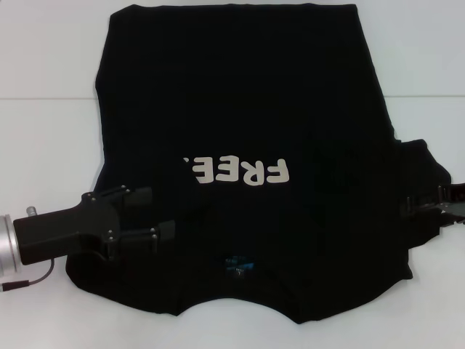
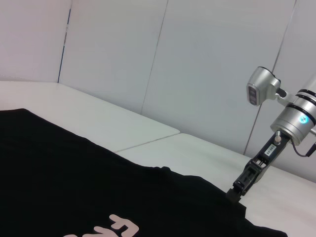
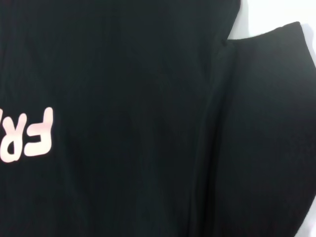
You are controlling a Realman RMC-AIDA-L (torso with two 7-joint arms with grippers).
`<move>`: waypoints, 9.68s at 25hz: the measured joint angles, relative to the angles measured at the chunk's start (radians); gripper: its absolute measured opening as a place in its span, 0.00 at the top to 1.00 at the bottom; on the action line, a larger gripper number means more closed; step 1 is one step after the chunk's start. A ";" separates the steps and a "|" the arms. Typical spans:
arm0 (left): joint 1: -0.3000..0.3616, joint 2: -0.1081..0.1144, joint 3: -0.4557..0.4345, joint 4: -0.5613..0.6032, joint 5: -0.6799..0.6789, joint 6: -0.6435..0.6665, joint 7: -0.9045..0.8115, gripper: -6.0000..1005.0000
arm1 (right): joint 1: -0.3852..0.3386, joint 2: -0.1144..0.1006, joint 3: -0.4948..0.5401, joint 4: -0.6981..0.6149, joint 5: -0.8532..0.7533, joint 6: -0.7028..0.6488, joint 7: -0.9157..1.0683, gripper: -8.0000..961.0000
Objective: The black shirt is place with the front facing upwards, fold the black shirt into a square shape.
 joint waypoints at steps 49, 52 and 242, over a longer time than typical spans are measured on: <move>0.004 -0.001 -0.006 -0.001 0.000 0.000 -0.002 0.12 | -0.048 -0.035 -0.038 -0.183 0.006 -0.100 -0.004 0.98; 0.002 0.000 -0.006 -0.001 0.000 0.000 -0.004 0.12 | -0.046 -0.039 -0.041 -0.216 0.005 -0.108 -0.007 0.98; 0.002 -0.006 0.031 -0.029 0.000 -0.075 -0.028 0.13 | 0.010 0.018 -0.194 0.128 0.342 0.424 -0.165 0.23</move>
